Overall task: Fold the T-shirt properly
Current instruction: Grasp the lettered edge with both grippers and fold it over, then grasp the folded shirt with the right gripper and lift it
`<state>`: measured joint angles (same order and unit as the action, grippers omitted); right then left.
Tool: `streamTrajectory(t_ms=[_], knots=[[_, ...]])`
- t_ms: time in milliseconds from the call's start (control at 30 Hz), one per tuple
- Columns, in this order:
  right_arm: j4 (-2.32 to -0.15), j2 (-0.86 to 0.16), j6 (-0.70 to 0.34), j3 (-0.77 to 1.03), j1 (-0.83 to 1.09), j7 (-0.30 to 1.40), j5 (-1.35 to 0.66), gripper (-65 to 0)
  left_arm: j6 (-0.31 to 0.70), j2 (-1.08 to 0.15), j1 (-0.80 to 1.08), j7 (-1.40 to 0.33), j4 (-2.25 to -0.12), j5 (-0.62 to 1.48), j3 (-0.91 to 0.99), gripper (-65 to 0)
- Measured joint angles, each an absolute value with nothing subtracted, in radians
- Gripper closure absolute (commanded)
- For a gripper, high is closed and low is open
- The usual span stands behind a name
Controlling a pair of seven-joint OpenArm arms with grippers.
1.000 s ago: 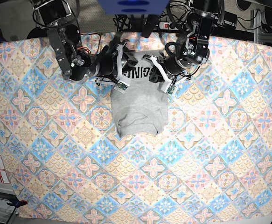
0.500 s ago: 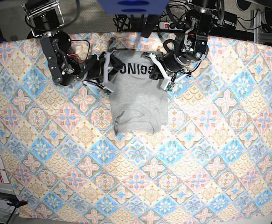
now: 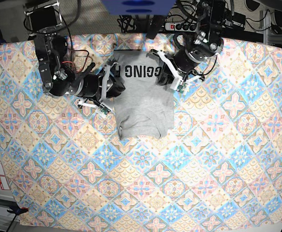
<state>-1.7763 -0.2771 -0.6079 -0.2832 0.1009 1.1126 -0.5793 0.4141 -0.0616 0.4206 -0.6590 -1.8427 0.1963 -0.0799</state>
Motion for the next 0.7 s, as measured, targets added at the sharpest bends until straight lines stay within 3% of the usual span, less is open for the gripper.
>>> streamTrajectory(t_ms=[233, 433, 600, 700], knots=[[-1.798, -0.183, -0.609, -0.399, 0.055, 1.118, -0.574, -10.5, 0.412, -0.058, 0.438, -0.661, -1.927, 0.198, 0.105, 0.0], [-1.665, -0.122, -0.606, -0.435, 0.043, 1.113, -0.545, -10.4, 0.408, -0.052, 0.431, -0.665, -1.927, 0.194, 0.293, 0.0], [-1.578, -0.107, -0.609, -0.439, -0.018, 1.115, -0.530, -3.8, 0.408, -0.031, 0.430, -0.665, -1.927, 0.194, 0.383, 0.0], [-1.529, -0.099, -0.606, -0.439, -0.061, 1.102, -0.535, -3.3, 0.408, -0.022, 0.429, -0.665, -1.926, 0.195, 0.391, 0.0]])
